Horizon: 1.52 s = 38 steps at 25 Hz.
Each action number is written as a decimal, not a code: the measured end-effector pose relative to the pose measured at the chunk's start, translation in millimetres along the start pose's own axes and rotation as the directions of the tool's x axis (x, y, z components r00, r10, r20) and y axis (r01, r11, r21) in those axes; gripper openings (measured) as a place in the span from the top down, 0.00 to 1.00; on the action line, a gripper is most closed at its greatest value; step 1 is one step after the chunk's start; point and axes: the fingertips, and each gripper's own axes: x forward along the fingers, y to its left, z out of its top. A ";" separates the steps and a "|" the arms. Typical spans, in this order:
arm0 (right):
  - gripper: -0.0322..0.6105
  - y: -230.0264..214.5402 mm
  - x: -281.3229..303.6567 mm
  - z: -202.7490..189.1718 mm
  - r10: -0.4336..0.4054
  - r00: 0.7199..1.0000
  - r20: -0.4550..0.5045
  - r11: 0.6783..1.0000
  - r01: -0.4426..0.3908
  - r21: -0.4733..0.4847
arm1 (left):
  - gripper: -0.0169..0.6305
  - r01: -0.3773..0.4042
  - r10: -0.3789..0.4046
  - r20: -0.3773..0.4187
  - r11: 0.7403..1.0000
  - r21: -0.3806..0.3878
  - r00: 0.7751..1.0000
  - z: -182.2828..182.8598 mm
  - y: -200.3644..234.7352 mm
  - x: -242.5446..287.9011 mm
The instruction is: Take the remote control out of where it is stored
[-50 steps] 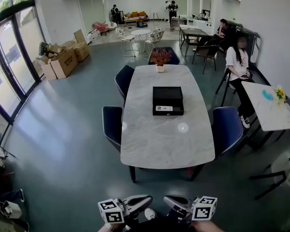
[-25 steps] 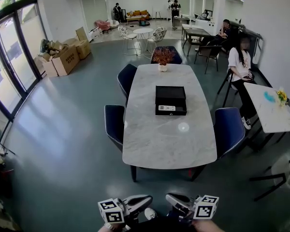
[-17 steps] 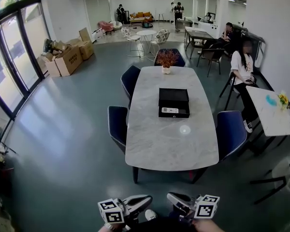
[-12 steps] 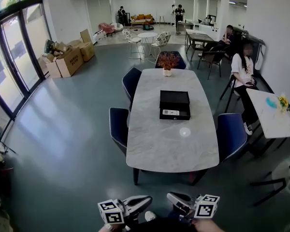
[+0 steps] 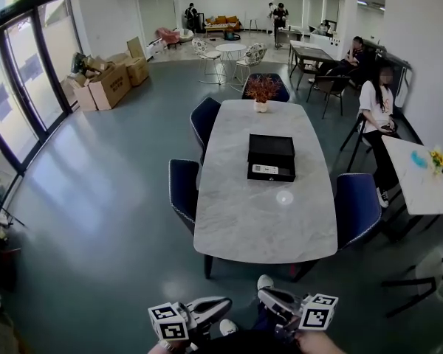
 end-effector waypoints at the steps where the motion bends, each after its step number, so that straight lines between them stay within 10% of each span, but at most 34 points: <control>1: 0.94 -2.8 1.6 3.8 0.001 1.000 -0.003 1.000 -0.001 0.003 | 0.97 -0.008 0.008 0.004 1.000 0.001 1.000 2.2 2.0 0.0; 38: 0.94 -200.5 93.9 278.6 -0.102 0.976 -0.193 0.962 0.047 -0.270 | 0.97 -0.235 0.243 0.197 0.970 -0.067 0.950 117.8 123.7 101.3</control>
